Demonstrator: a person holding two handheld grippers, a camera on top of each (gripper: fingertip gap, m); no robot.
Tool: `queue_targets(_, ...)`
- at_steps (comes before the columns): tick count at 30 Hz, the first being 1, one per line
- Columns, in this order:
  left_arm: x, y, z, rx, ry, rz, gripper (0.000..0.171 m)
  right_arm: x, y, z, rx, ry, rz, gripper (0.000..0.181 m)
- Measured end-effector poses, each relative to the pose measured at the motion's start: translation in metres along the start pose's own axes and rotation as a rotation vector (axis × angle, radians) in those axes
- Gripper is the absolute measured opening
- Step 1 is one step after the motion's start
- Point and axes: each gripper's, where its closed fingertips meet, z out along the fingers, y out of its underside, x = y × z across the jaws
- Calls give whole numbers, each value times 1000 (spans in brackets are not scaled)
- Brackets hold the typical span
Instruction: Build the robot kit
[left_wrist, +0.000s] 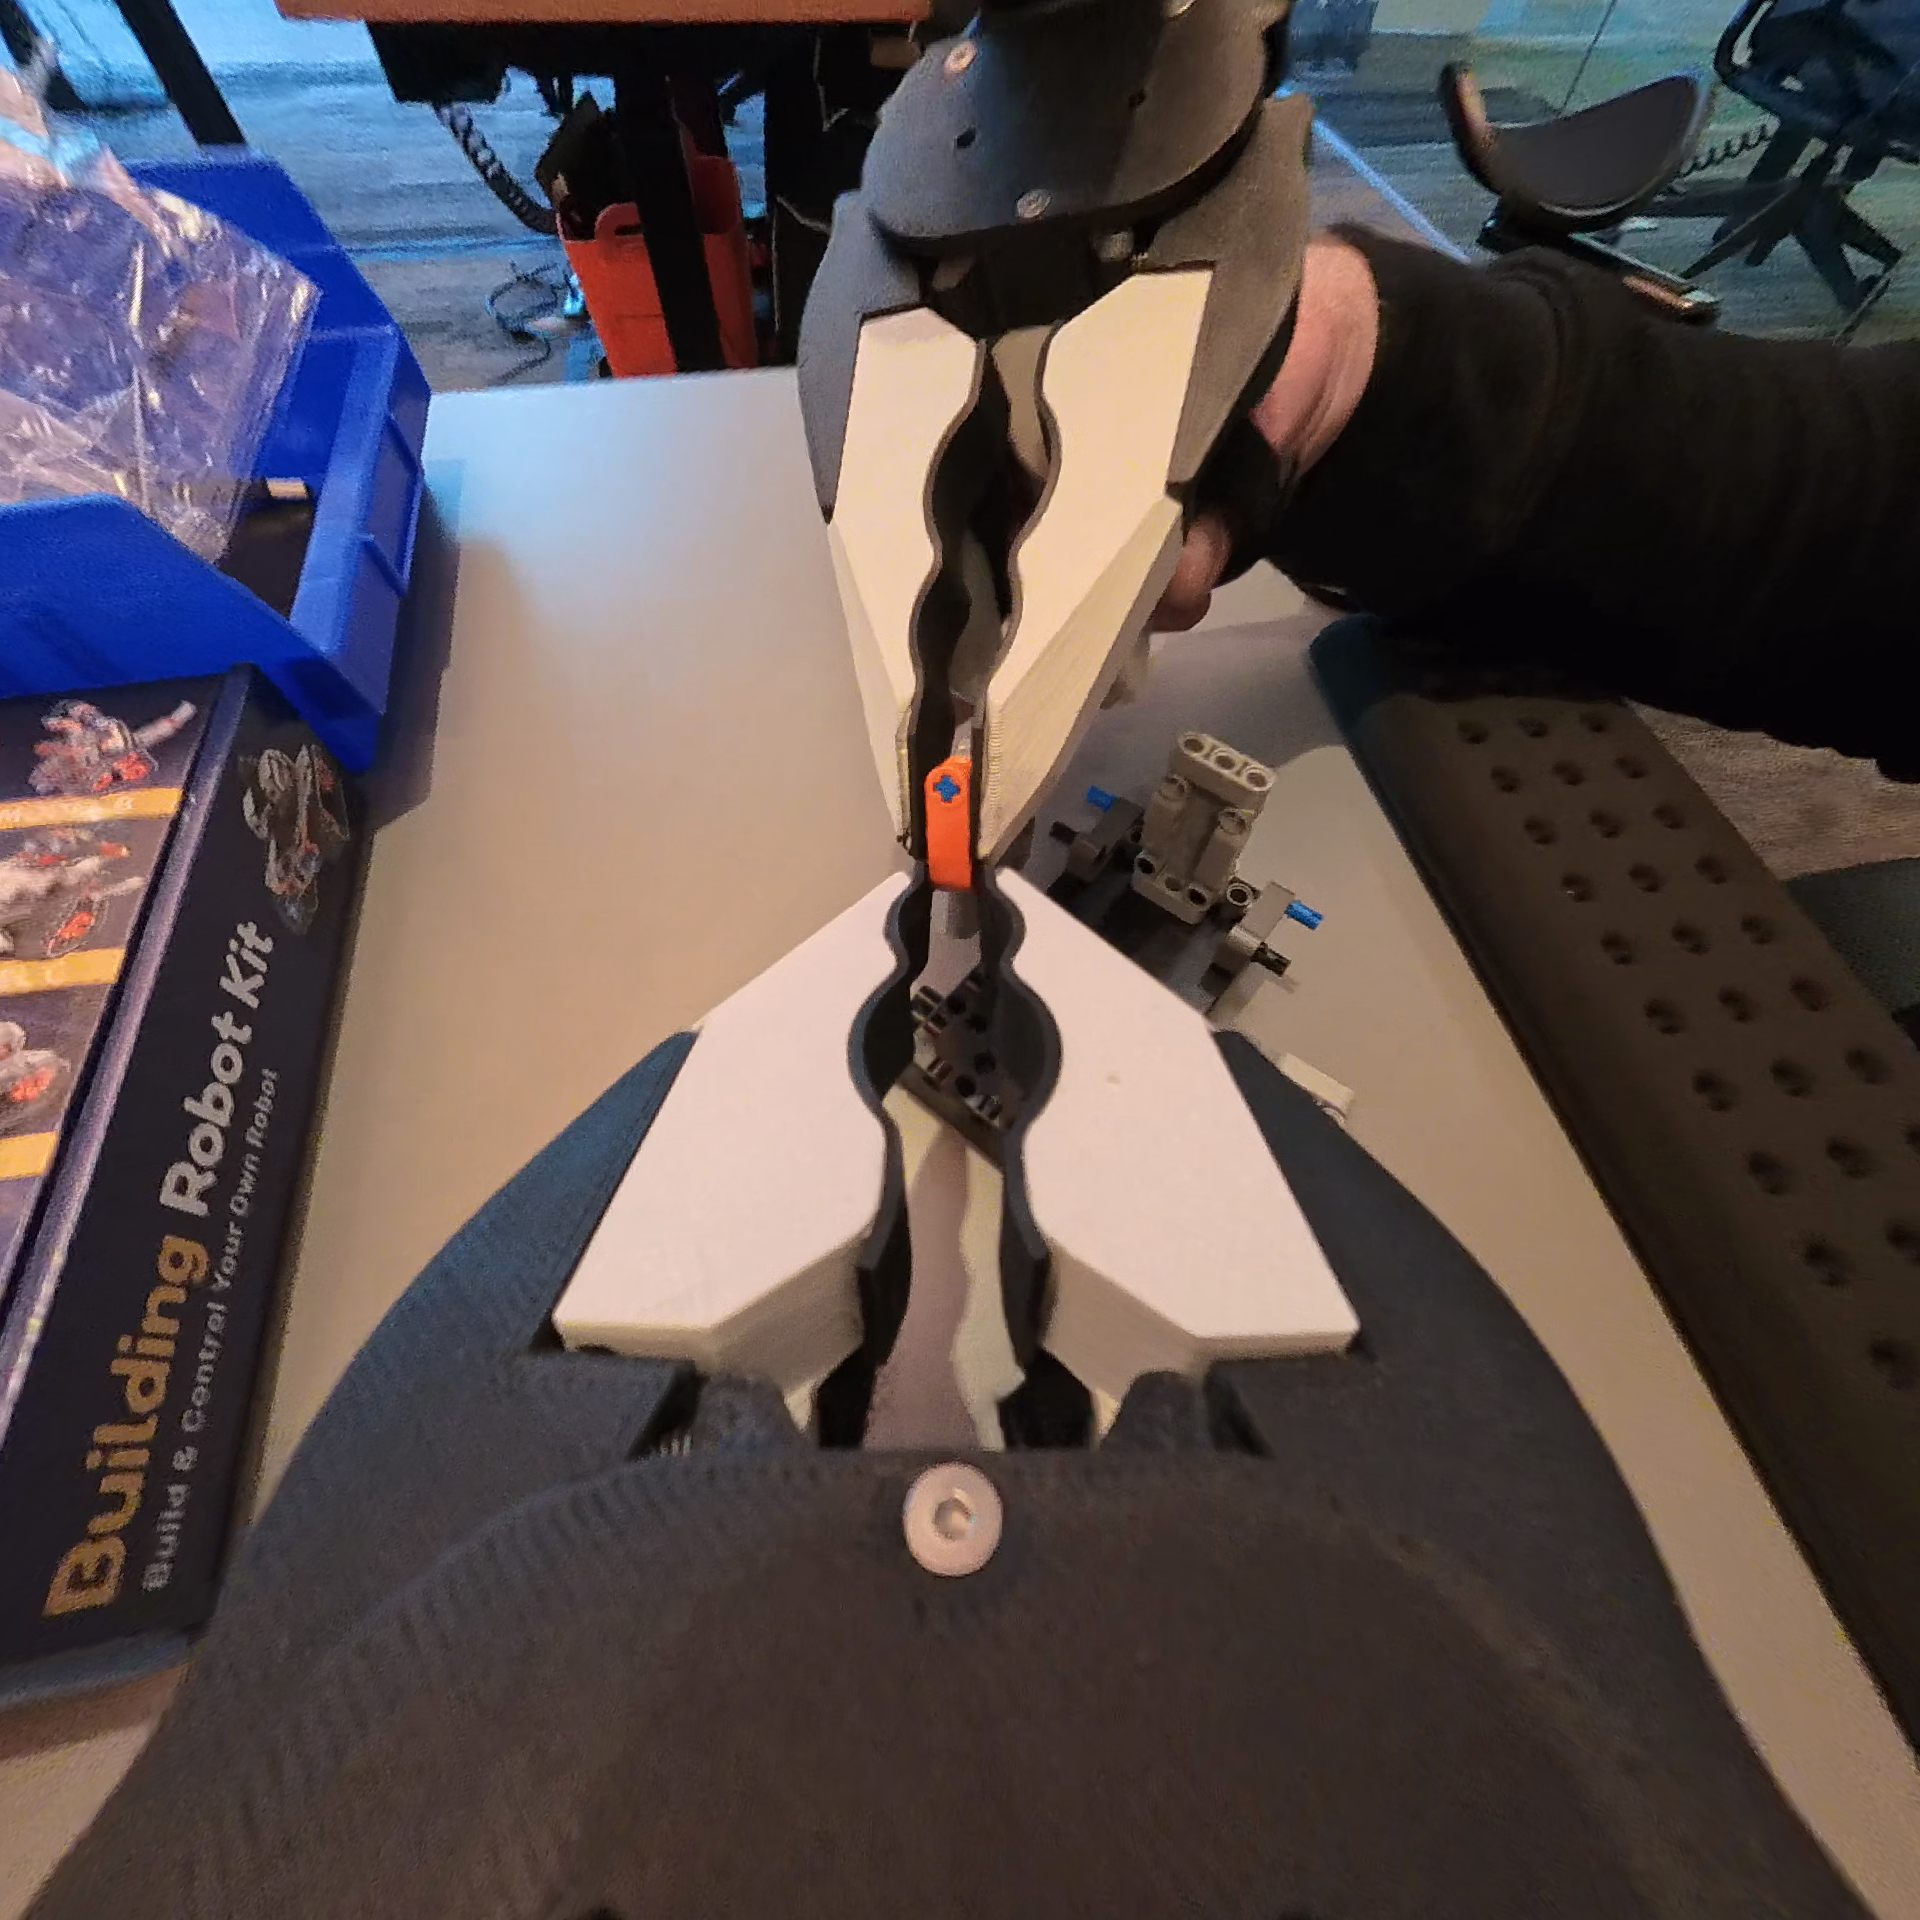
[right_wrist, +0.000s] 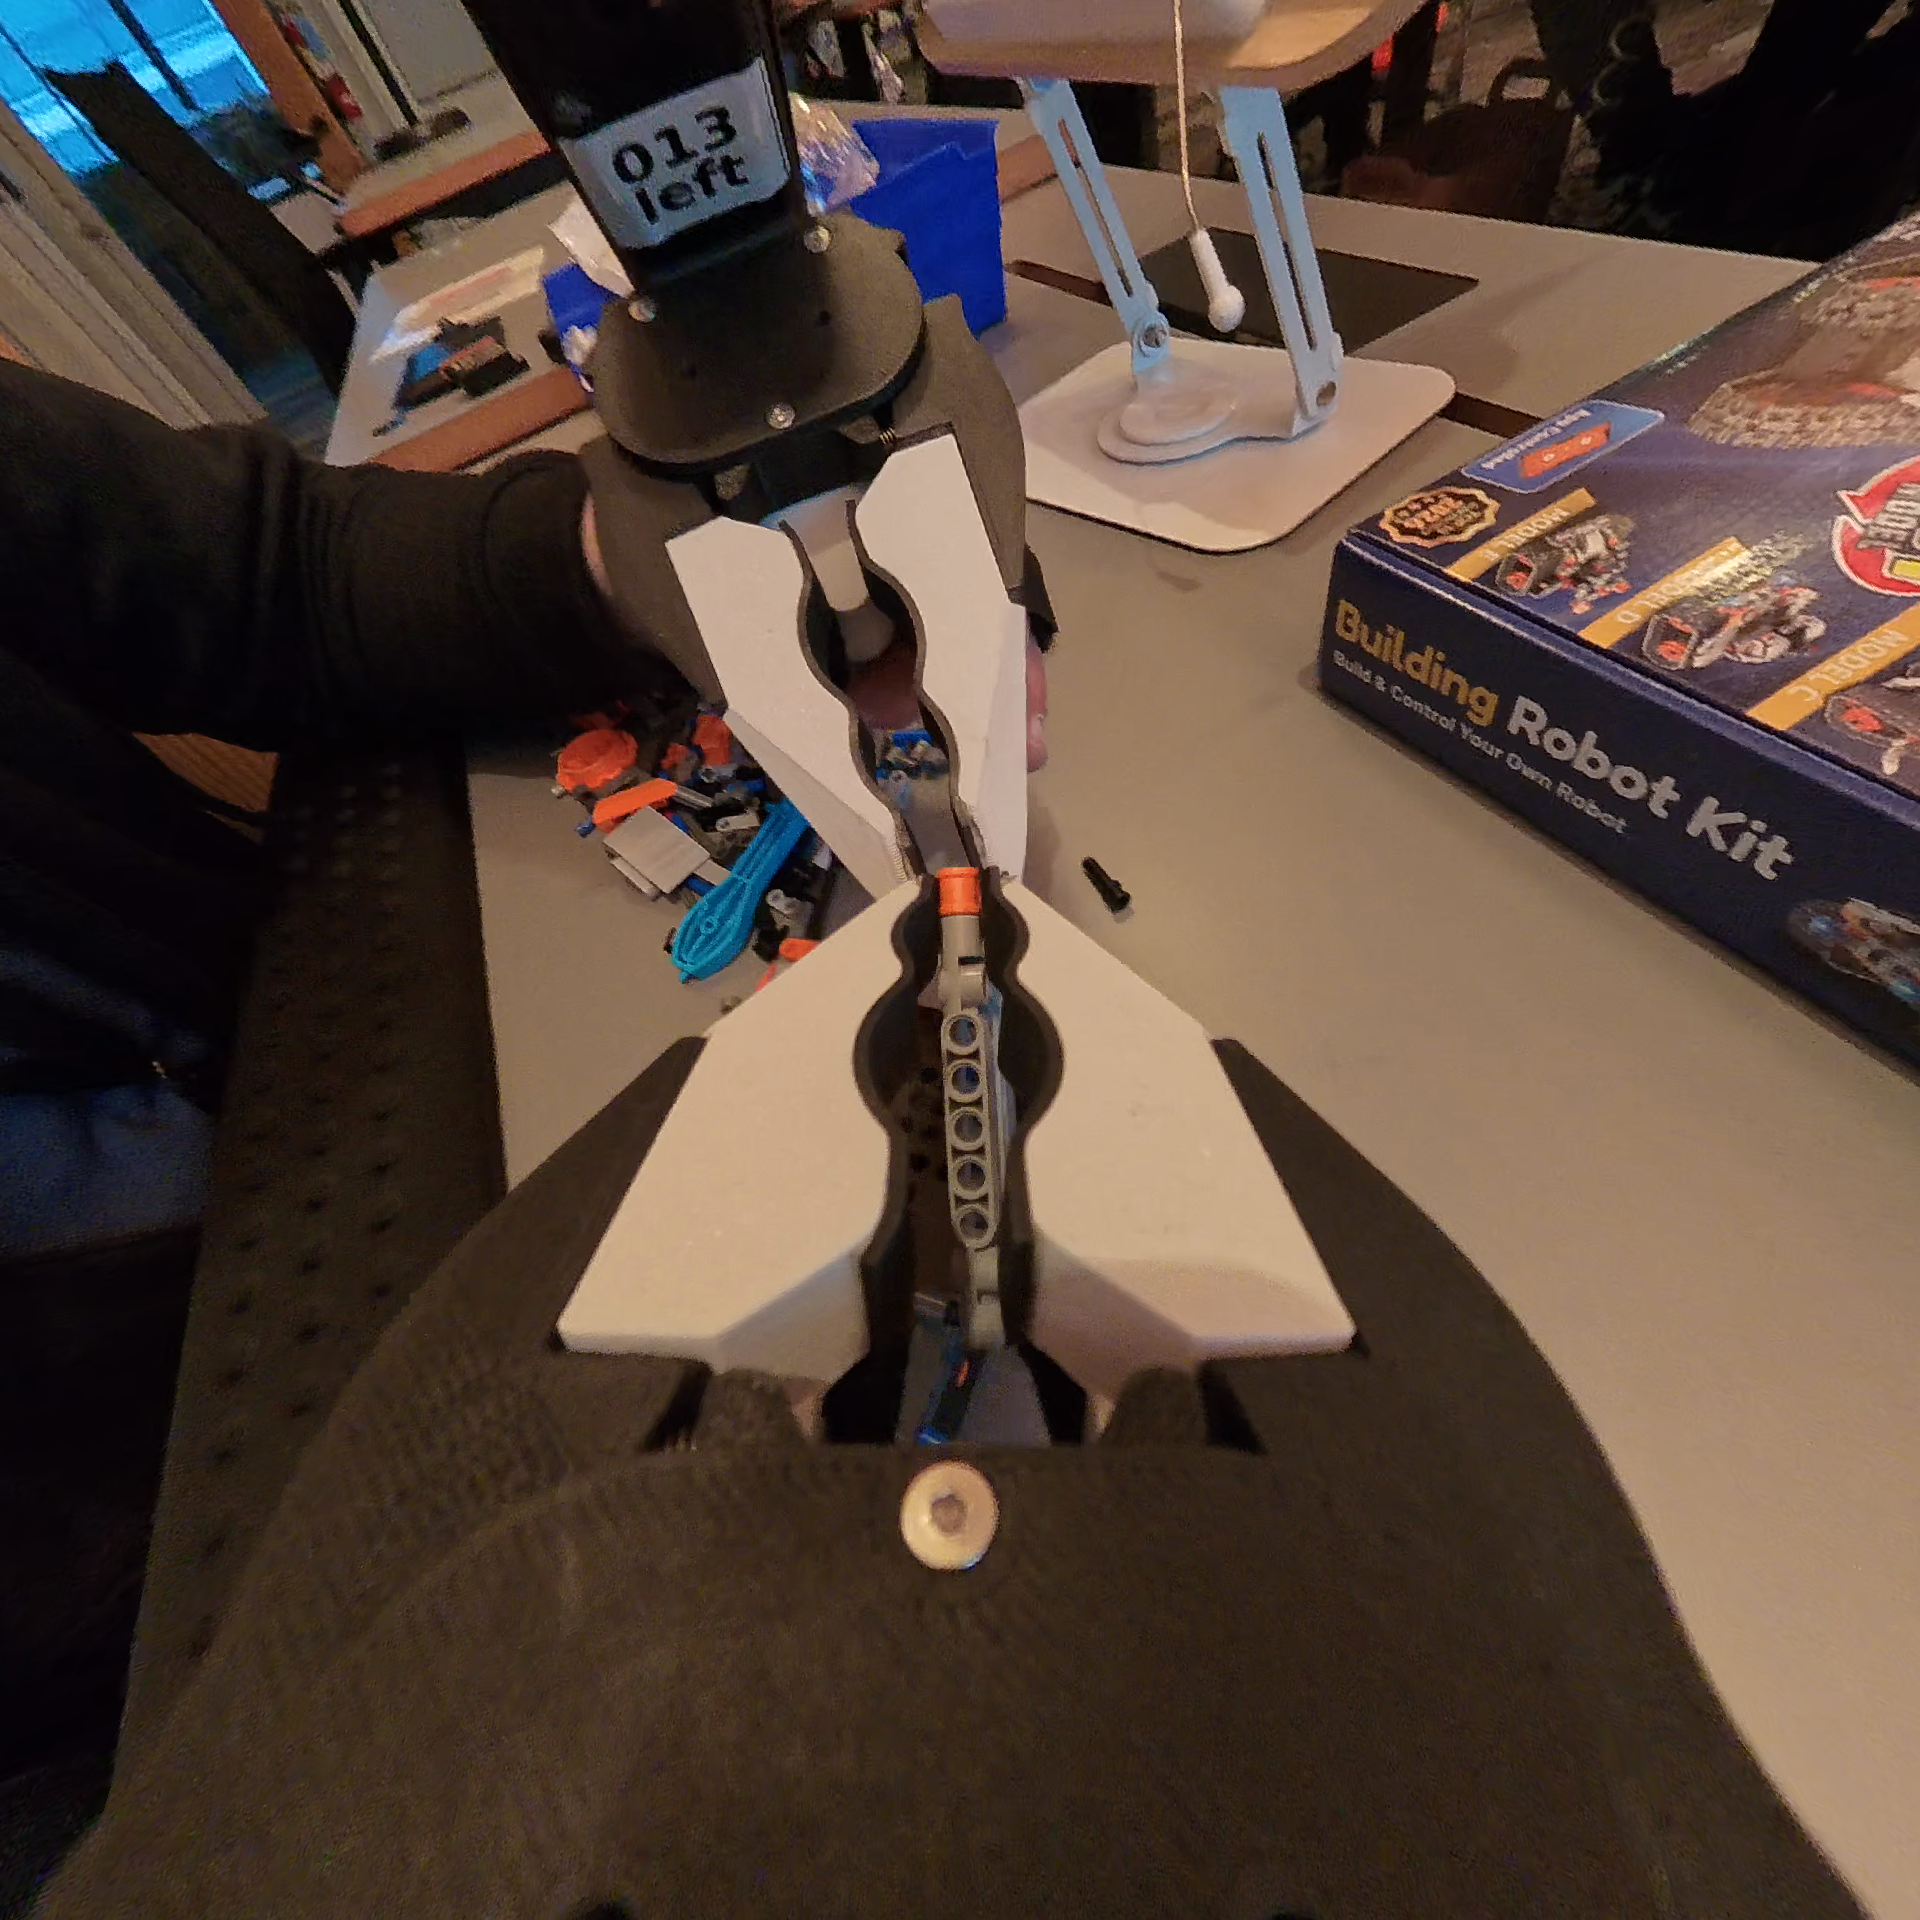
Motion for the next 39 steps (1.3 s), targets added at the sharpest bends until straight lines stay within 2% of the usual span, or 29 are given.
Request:
queue_targets(2,2,9,3,-42,30,-29,22,9,7,2,-37,37,29,5)
queue_targets(5,11,26,4,-136,64,19,36,28,22,1,-111,127,72,5)
queue_targets(11,39,52,12,-281,140,201,50,39,53,9,-295,193,75,5)
queue_targets(15,38,68,18,-338,126,249,49,43,64,12,-327,194,139,5)
queue_targets(27,35,70,21,-326,80,335,25,41,69,20,-346,175,241,5)
queue_targets(39,37,70,23,-317,68,337,25,39,70,20,-344,177,279,4)
